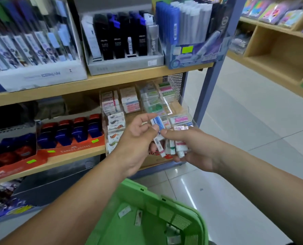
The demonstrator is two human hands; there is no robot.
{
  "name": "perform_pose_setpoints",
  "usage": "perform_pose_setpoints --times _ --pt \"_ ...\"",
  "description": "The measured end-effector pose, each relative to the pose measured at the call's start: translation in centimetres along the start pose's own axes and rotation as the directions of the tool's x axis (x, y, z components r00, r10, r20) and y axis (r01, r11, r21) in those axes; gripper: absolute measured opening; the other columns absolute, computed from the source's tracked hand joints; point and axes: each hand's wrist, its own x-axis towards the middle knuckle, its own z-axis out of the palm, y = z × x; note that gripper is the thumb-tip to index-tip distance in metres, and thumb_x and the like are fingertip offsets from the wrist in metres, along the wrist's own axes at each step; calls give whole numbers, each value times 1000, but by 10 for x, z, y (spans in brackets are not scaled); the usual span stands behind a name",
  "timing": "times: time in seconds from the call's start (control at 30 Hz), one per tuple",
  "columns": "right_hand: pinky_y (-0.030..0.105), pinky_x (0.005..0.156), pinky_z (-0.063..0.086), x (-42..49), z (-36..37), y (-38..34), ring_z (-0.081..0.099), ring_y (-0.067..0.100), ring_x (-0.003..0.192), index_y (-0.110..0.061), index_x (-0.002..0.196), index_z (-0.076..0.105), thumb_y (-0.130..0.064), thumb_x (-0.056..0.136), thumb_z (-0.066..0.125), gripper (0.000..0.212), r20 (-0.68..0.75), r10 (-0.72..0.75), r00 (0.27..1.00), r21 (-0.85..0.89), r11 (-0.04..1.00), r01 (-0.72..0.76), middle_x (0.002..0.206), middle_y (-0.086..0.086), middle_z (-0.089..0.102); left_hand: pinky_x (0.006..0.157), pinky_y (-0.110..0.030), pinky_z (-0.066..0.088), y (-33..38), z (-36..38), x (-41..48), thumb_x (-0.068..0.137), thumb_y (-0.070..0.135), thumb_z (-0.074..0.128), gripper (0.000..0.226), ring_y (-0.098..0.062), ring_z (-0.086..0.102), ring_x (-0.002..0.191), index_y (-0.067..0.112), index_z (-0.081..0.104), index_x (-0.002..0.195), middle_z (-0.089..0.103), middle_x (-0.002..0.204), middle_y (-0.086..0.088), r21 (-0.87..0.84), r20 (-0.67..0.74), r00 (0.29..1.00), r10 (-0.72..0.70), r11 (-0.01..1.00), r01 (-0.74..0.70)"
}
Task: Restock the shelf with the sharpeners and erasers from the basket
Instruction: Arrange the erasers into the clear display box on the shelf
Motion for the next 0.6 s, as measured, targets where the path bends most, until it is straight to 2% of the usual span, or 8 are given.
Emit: perform_pose_setpoints --times 0.07,0.17,0.27,0.33,0.4,0.43,0.5,0.6 --pt "28 52 45 1 -1 1 66 26 85 -15 124 72 -29 92 78 36 -7 -13 1000 -29 999 13 104 14 76 51 -24 42 -1 2 1 106 9 55 27 -16 49 66 22 61 128 73 102 -6 -2 3 1000 -4 1000 4" --pt "27 50 45 1 -1 4 66 29 89 -15 126 71 -36 90 81 43 -8 -29 1000 -78 997 28 115 23 74 50 -24 42 -2 9 -2 106 4 52 30 -11 52 61 22 65 126 73 93 -1 -21 7 1000 -1 1000 2" --pt "30 52 48 1 -2 4 68 28 82 -15 121 72 -28 88 83 37 -63 -65 996 -87 994 59 105 19 77 51 -25 44 1 7 -4 103 1 54 33 -14 55 67 22 68 126 72 100 -3 -25 19 1000 16 1000 -15" --pt "43 62 60 0 -2 1 74 34 84 -13 118 72 -17 87 84 34 -125 -106 987 -62 993 99 101 14 79 54 -26 49 6 3 -6 101 -3 56 40 -18 62 80 25 67 127 72 118 -1 21 49 998 44 999 -45" --pt "60 84 61 -2 -2 -2 78 38 91 -9 119 70 -6 85 84 37 -173 -130 976 -20 992 128 102 15 79 56 -27 55 10 1 -9 98 -12 55 52 -21 70 90 29 63 131 65 132 4 108 81 992 95 989 -104" --pt "59 87 62 -3 -1 -3 78 36 90 -8 119 69 -4 83 84 39 -187 -136 973 -15 991 135 101 15 80 57 -28 58 11 0 -11 97 -14 55 57 -24 72 97 30 61 133 61 136 8 143 95 988 120 981 -133" --pt "51 81 65 -1 1 -5 79 32 86 -11 117 70 -5 80 87 41 -202 -154 967 -64 988 144 100 11 80 61 -32 61 11 -1 -15 96 -15 55 63 -27 70 107 34 56 136 56 138 18 193 125 980 154 965 -176" --pt "45 74 66 0 6 -6 80 27 82 -19 111 70 -11 78 90 39 -234 -184 955 -148 977 152 101 7 80 65 -33 63 13 -2 -19 98 -14 53 66 -20 67 113 36 50 141 50 138 28 251 164 965 205 937 -242"
